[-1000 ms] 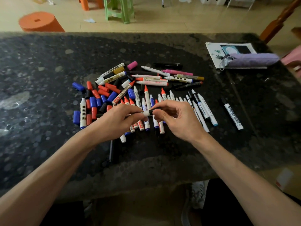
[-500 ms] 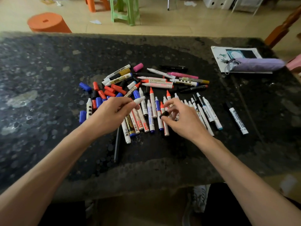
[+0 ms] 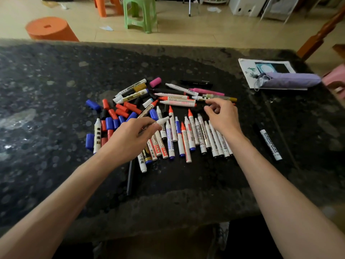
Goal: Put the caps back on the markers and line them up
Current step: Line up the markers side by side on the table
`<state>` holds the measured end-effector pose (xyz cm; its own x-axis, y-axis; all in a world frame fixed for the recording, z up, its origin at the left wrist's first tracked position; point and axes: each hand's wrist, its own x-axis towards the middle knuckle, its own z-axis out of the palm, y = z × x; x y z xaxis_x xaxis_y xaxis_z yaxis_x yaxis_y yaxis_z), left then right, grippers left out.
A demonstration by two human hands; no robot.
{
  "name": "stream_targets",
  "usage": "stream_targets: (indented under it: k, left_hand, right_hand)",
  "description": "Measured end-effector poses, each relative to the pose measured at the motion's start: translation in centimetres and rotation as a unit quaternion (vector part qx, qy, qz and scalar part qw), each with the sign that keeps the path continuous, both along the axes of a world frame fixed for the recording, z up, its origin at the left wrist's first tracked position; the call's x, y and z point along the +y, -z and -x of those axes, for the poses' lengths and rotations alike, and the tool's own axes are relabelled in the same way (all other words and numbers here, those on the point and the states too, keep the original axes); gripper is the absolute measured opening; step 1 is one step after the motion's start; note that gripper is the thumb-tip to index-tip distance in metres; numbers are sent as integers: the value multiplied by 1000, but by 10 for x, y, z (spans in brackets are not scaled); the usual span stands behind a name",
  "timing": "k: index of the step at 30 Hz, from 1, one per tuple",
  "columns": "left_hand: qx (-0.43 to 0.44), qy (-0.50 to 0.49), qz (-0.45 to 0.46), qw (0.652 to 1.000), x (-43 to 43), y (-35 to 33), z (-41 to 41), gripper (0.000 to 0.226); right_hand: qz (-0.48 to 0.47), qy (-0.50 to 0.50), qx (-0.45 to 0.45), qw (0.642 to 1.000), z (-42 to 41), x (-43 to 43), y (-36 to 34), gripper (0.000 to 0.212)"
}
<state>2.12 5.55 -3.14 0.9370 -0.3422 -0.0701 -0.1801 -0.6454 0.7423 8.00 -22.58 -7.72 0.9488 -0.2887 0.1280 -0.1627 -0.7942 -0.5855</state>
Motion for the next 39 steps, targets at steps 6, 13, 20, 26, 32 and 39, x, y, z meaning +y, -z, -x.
stream_targets:
  k: [6, 13, 20, 26, 32, 39]
  left_hand:
    - [12, 14, 0, 1000, -5, 1, -2, 24]
    - [18, 19, -8, 1000, -7, 3, 2, 25]
    - [5, 10, -27, 1000, -3, 7, 0, 28]
    - [-7, 10, -24, 1000, -3, 2, 1, 32]
    - [-10, 26, -22, 999, -9, 0, 3, 35]
    - [-5, 47, -37, 998, -15, 1, 6, 33]
  right_hand:
    - [132, -13, 19, 991, -12, -16, 12, 29]
    - [181, -5, -2, 984, -21, -4, 10, 23]
    - [182, -15, 9, 983, -21, -3, 15, 26]
    - [-16, -21, -20, 999, 0, 3, -19, 25]
    - [-169, -149, 48, 973, 53, 27, -47, 28]
    - [-335, -83, 33, 938, 83, 15, -60, 19]
